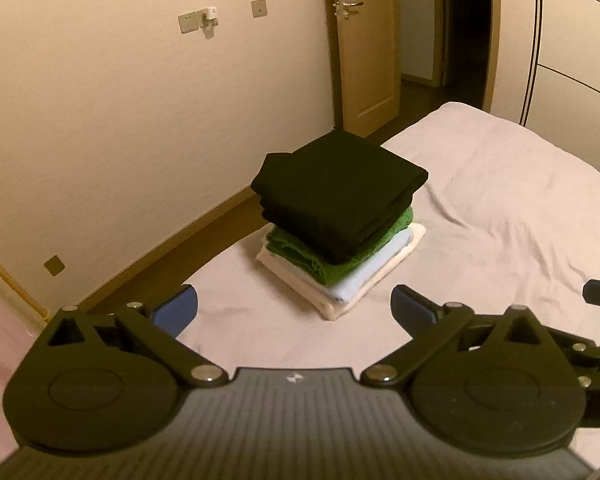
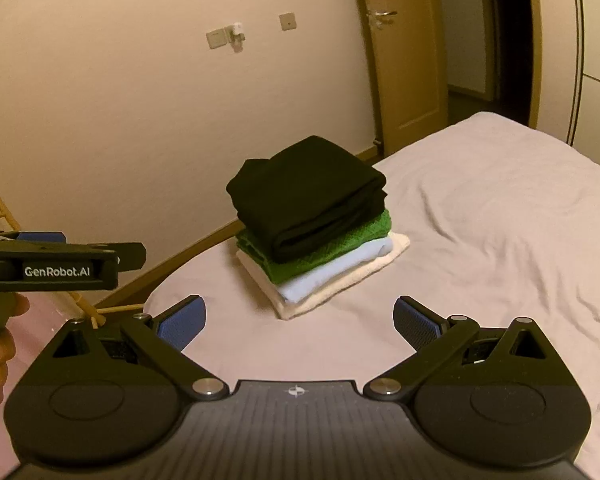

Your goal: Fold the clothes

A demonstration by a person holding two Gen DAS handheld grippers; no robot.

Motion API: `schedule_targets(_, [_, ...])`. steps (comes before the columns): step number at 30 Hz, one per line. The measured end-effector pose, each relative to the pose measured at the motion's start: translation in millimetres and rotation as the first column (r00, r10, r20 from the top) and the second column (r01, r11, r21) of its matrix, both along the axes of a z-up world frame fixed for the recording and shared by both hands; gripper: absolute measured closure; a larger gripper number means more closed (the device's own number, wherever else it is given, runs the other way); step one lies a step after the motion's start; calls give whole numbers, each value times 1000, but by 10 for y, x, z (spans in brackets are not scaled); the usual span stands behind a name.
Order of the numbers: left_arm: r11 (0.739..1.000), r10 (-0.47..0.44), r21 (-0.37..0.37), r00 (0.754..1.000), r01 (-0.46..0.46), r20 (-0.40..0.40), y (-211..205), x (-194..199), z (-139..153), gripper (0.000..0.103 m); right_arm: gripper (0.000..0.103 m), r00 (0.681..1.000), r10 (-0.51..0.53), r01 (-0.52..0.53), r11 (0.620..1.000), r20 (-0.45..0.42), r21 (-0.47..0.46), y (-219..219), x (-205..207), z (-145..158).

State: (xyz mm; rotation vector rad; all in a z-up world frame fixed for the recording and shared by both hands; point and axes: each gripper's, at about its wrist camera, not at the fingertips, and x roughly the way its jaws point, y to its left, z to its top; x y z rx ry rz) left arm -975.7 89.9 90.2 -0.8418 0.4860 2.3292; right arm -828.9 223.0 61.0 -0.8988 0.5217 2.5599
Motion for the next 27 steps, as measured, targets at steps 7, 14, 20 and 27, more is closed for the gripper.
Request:
schedule_targets(7, [998, 55, -30, 995, -58, -82, -47, 344, 1, 1, 0, 1000, 11, -11, 1000, 2, 8, -7, 235, -5])
schedule_targets(14, [998, 64, 8, 997, -64, -51, -113, 480, 5, 1, 0, 999, 39, -40, 999, 13, 28, -23, 326, 14])
schedule_targets(20, [998, 56, 29, 998, -57, 19, -167, 485, -53, 1, 0, 997, 51, -54, 998, 63, 35, -19, 282, -16])
schedule_targets(27, [997, 69, 24, 994, -71, 81, -222, 409, -139, 1, 0, 993, 51, -54, 998, 111, 20, 37, 149, -99])
